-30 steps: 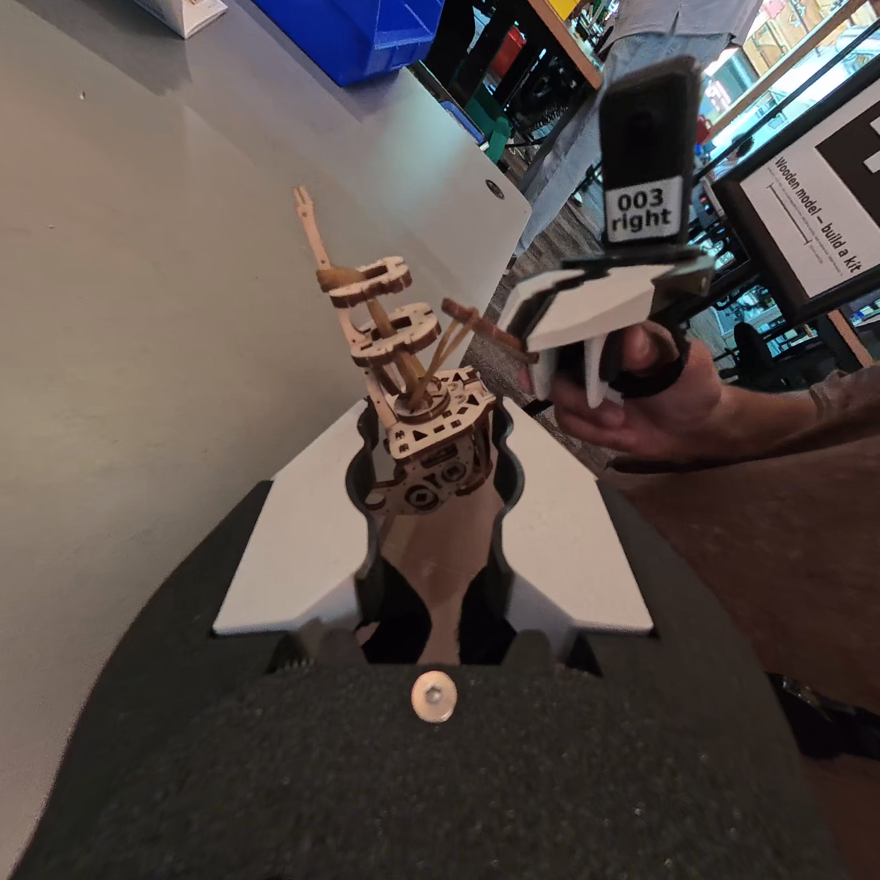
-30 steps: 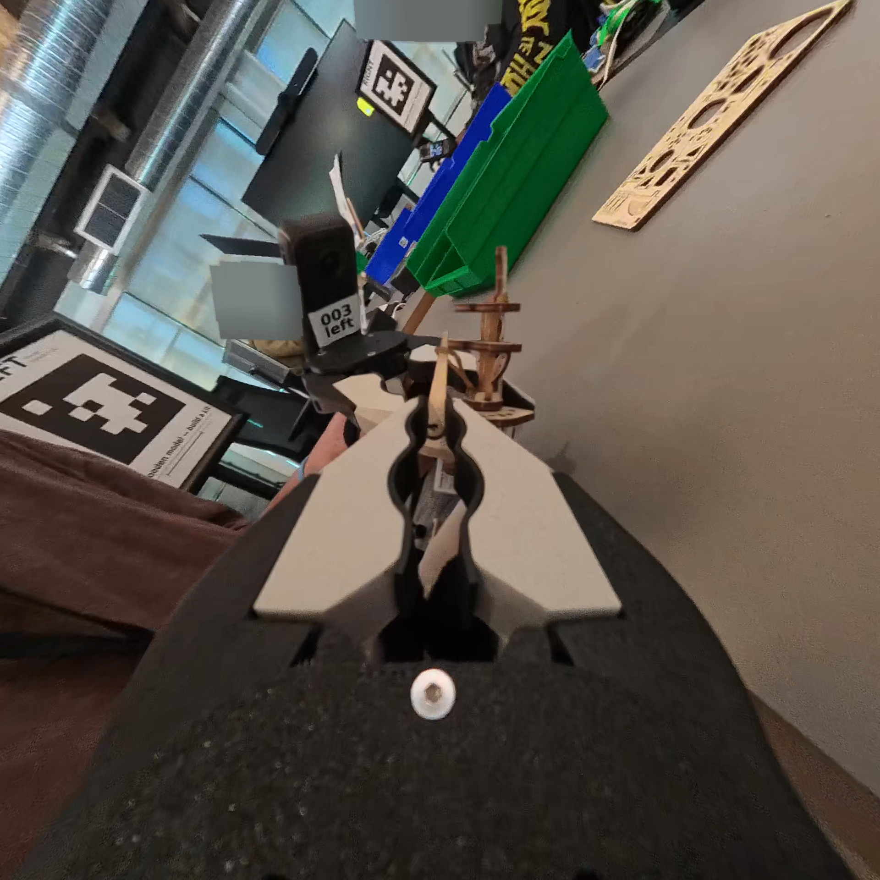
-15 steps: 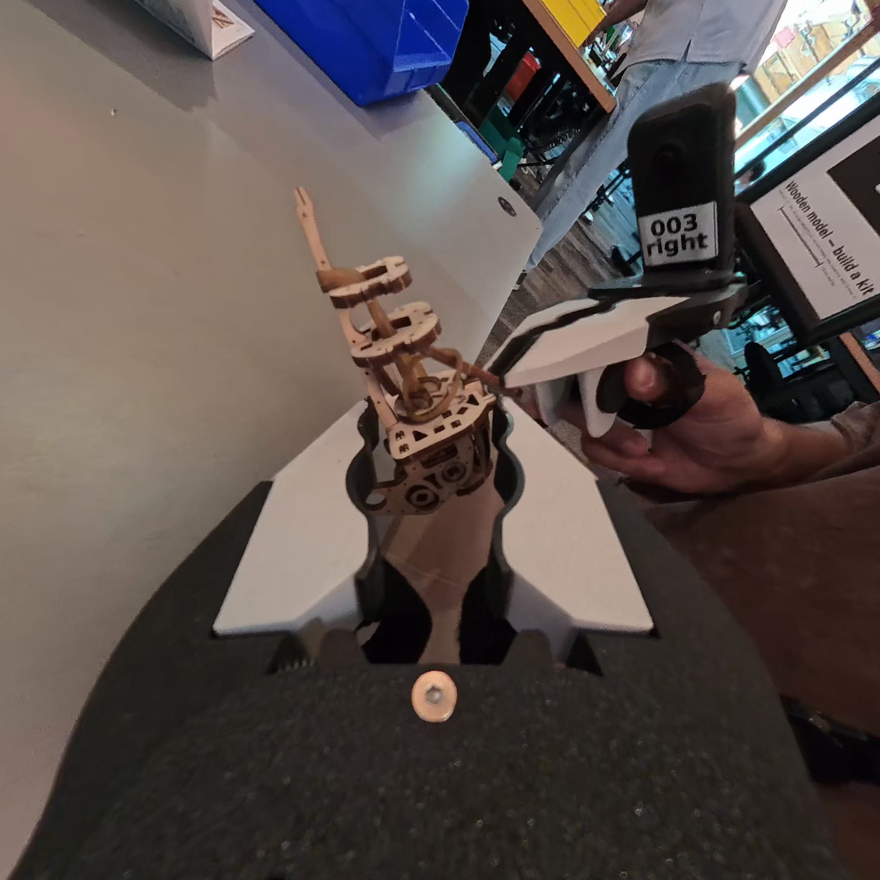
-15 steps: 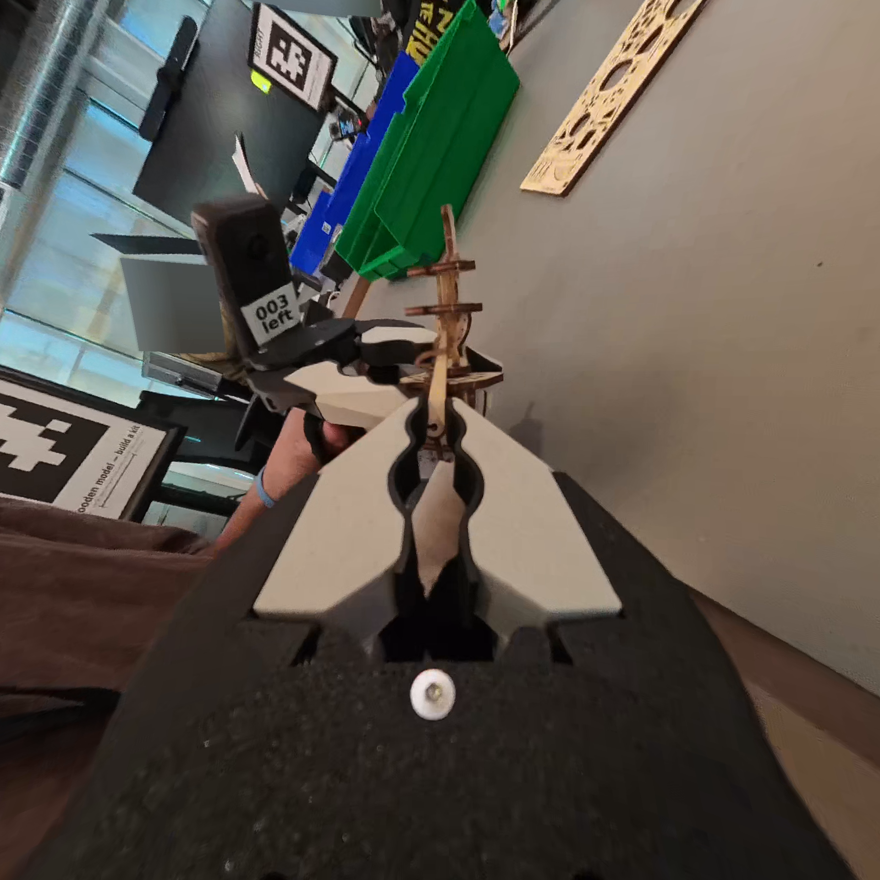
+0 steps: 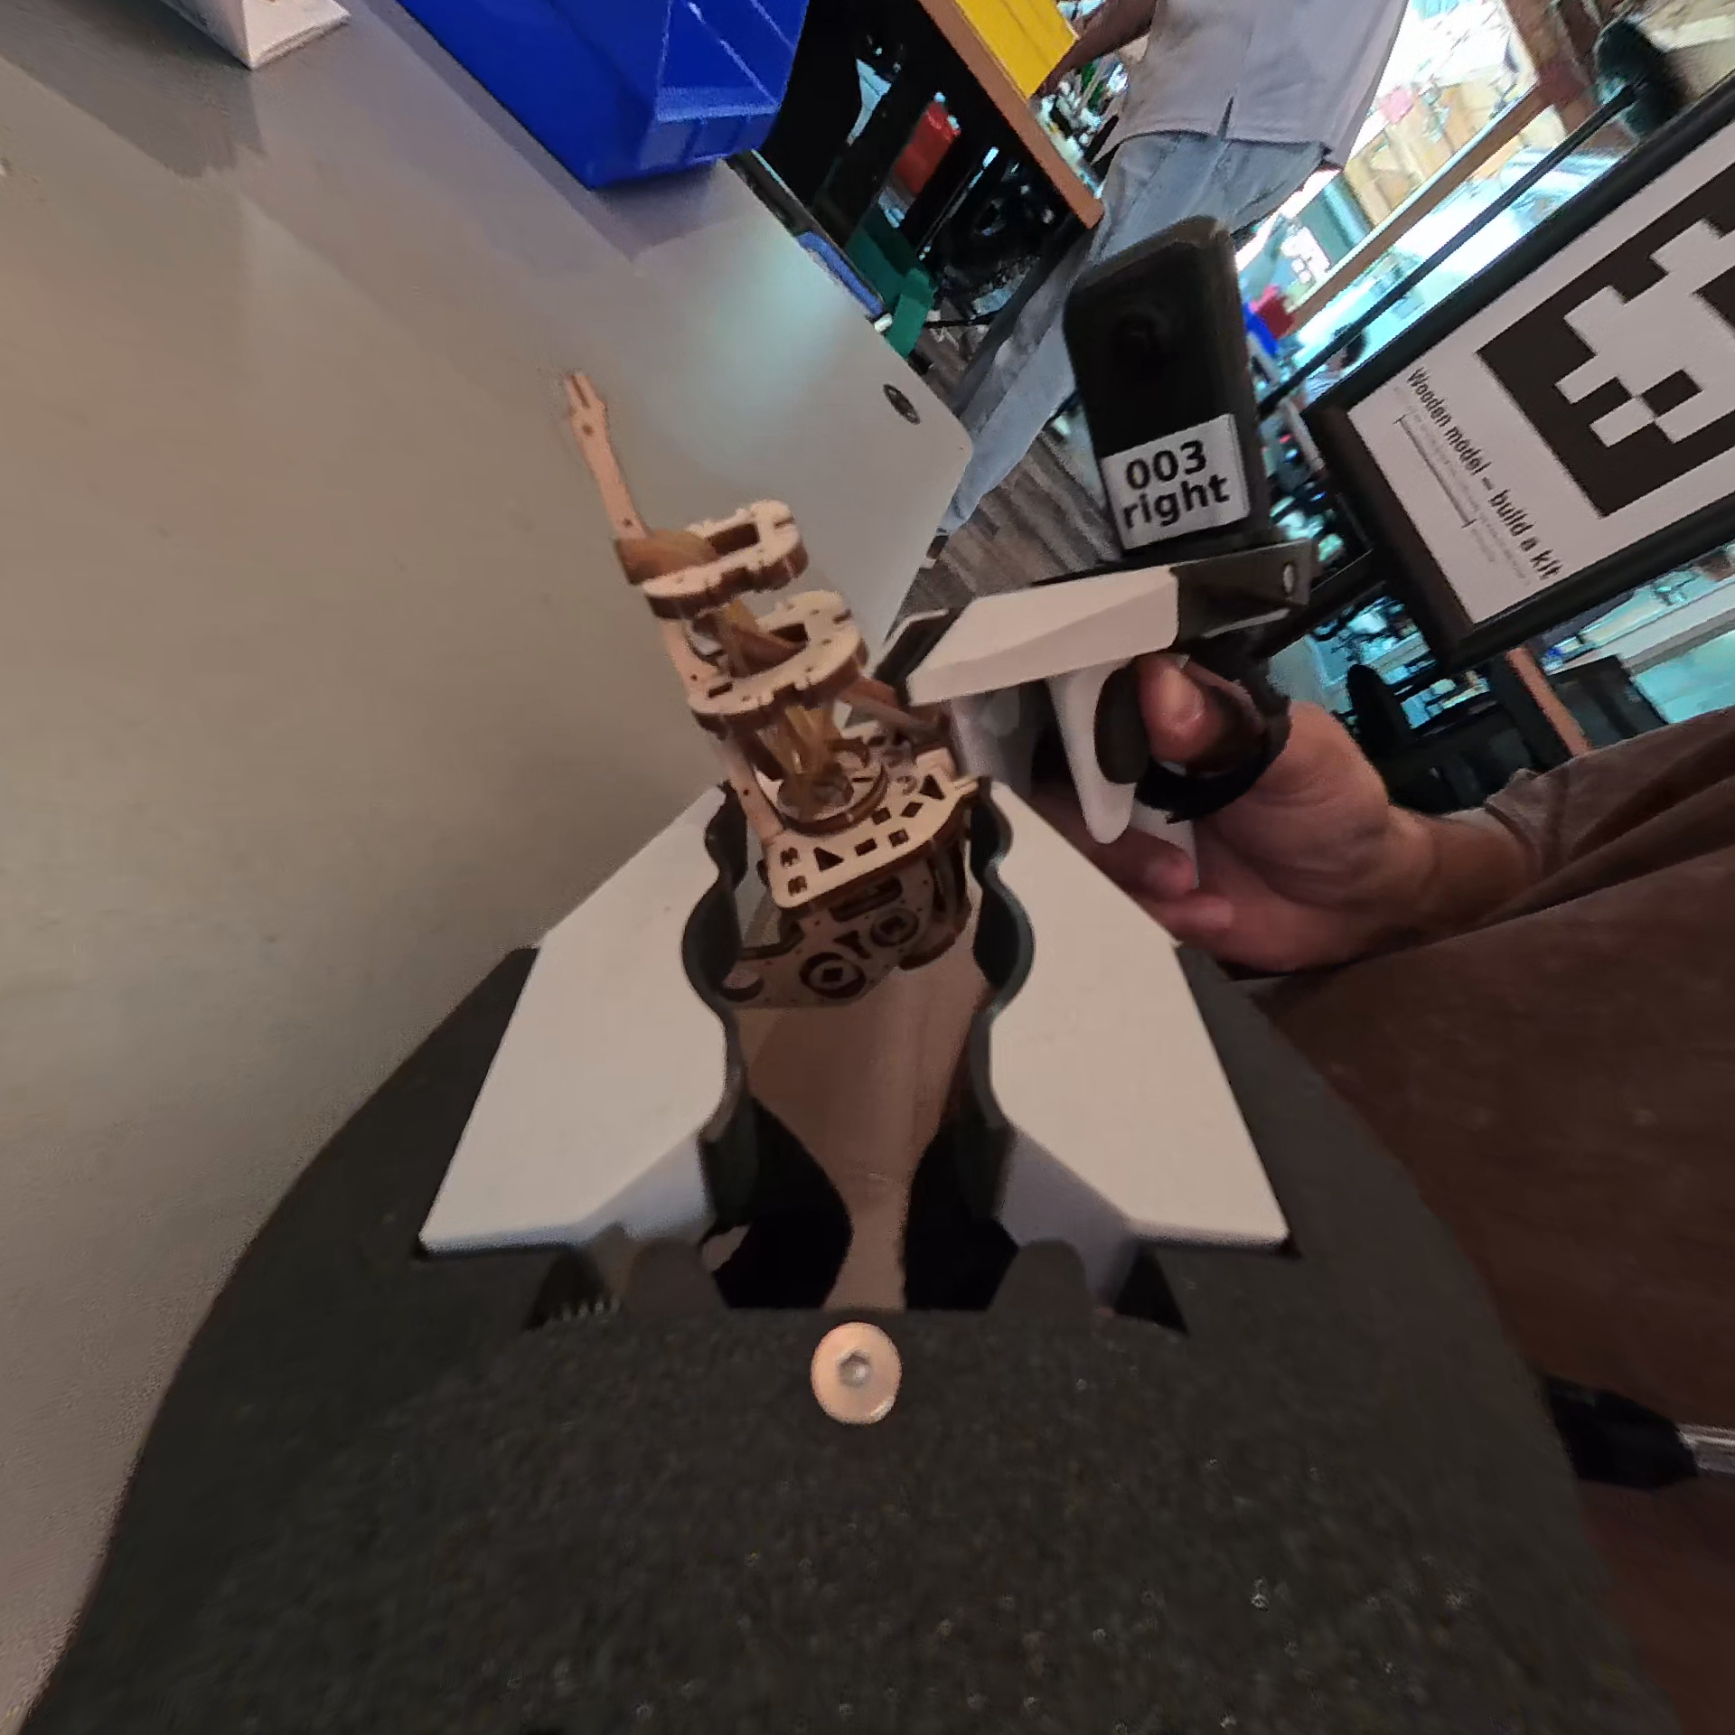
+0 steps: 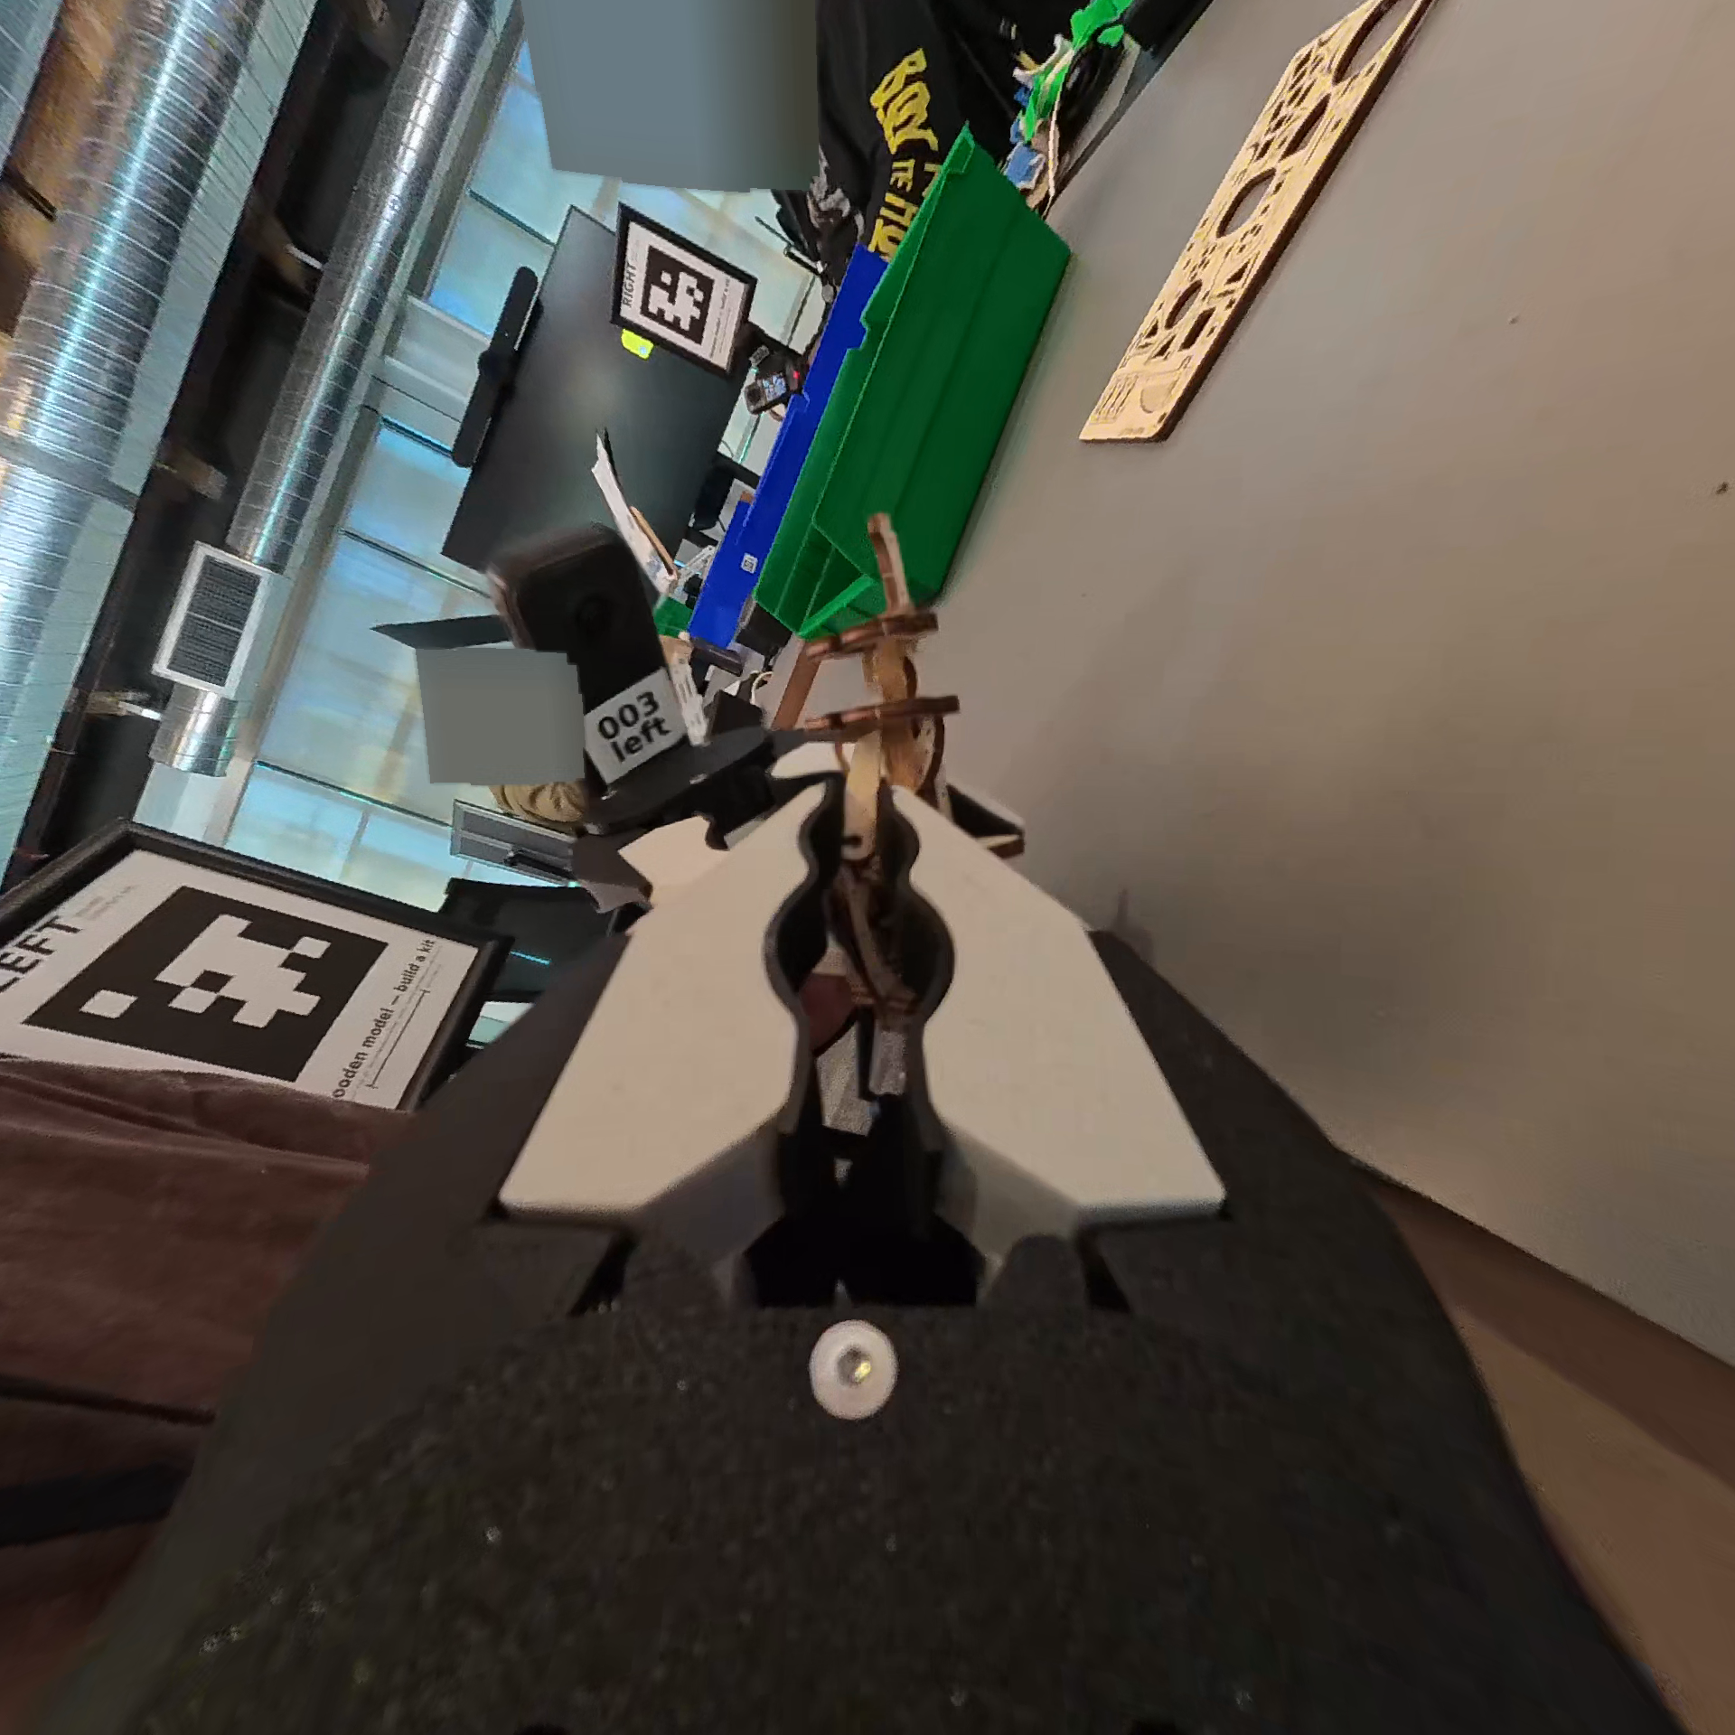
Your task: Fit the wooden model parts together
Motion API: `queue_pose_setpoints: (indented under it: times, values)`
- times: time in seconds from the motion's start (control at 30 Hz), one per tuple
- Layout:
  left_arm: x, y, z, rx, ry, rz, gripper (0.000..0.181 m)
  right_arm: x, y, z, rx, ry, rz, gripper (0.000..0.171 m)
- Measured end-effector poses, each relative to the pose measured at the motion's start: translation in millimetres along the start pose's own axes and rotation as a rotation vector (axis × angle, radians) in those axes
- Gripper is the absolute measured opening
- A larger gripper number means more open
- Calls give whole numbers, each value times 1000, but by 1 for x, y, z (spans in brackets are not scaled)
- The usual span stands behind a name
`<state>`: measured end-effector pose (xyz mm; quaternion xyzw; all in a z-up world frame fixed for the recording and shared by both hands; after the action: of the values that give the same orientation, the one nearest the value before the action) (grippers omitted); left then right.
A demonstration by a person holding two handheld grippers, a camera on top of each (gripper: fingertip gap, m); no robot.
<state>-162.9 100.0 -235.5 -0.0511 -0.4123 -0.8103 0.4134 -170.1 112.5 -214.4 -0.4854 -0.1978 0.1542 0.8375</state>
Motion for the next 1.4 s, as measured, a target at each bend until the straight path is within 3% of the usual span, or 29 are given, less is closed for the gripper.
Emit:
queue_pose_setpoints:
  times: [0.43, 0.63, 0.83, 1.0, 1.17, 1.27, 1.4]
  values:
    - [-4, -1, -2, 198, 29, -146, 46, -4, 9, 1, 219, -206, -261, 6]
    - [-3, 3, 3, 171, 55, -141, 45, 0, 3, 3, 168, -183, -233, 6]
    - [3, 19, 14, 359, 164, -448, 46, 6, -7, 8, 313, -245, -221, 4]
    - [8, 7, 15, 295, 161, -349, 45, 18, -7, 14, 406, -359, -307, 0]
    - [12, -4, 12, 199, 139, -180, 45, 16, -9, 25, 362, -389, -260, 0]
    - [13, -4, 11, 80, 100, -64, 45, 9, -10, 27, 306, -439, -188, 11]
    - [12, -1, 10, 45, 85, -44, 46, -4, -5, 10, 236, -591, -93, 21]
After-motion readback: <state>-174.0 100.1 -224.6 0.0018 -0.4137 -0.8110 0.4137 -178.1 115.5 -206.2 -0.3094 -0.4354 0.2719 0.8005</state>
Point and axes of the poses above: each gripper's, where its closed fingertips meet, x back along the fingers, z out of its top, y = z × x across the jaws, the point moved 1 cm from there along x, back along the fingers, and after that the axes turned 10 degrees about -y, right-handed, at the moved point
